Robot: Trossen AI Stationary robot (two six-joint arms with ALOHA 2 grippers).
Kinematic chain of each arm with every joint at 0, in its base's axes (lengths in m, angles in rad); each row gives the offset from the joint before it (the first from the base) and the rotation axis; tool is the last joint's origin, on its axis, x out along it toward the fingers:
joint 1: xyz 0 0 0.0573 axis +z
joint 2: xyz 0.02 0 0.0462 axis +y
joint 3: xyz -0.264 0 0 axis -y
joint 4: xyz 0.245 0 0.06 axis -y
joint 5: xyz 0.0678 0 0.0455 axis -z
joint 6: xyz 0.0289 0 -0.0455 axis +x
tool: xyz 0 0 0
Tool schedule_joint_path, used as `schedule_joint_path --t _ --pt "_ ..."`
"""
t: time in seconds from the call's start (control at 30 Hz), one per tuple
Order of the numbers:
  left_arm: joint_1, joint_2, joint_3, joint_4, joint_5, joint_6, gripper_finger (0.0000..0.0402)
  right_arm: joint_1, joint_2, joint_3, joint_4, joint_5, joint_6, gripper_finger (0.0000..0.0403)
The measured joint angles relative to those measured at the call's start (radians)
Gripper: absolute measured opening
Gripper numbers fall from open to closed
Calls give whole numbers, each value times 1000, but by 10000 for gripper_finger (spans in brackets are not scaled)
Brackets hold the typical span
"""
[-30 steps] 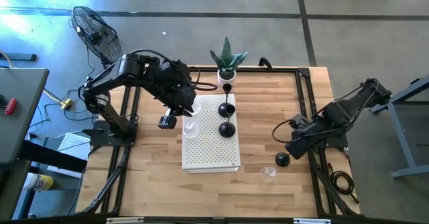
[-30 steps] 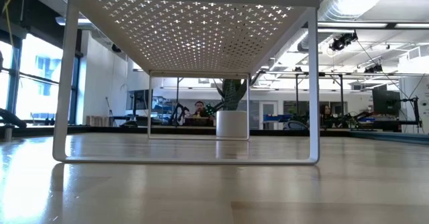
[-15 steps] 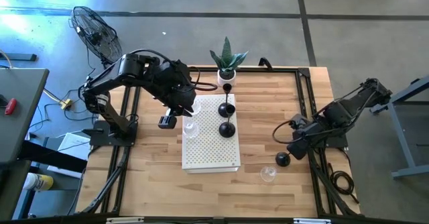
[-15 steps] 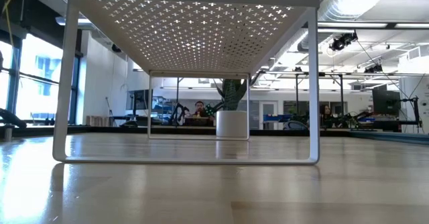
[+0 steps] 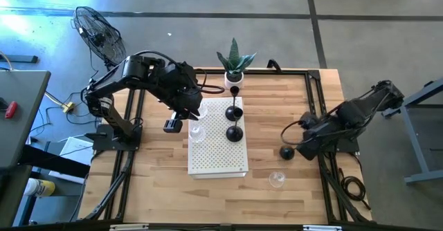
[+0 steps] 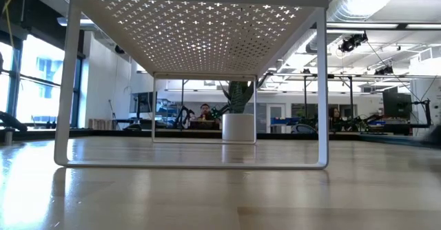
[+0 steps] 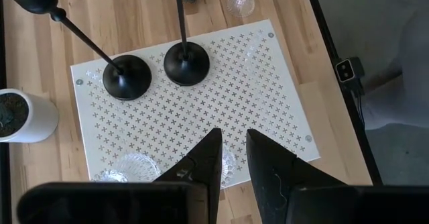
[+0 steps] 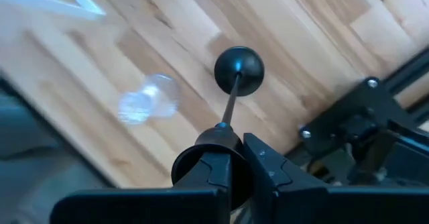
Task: Pick & Place candle stick holders
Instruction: Put the black candle holder on the shelf aligned with the other black candle holders
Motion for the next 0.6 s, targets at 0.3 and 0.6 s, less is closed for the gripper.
schedule_joint_path --t 0.3,0.6 --pt "0 0 0 0 0 0 67 2 66 270 -3 8 -98 10" --pt "0 0 0 0 -4 0 67 2 217 618 0 -2 -240 10"
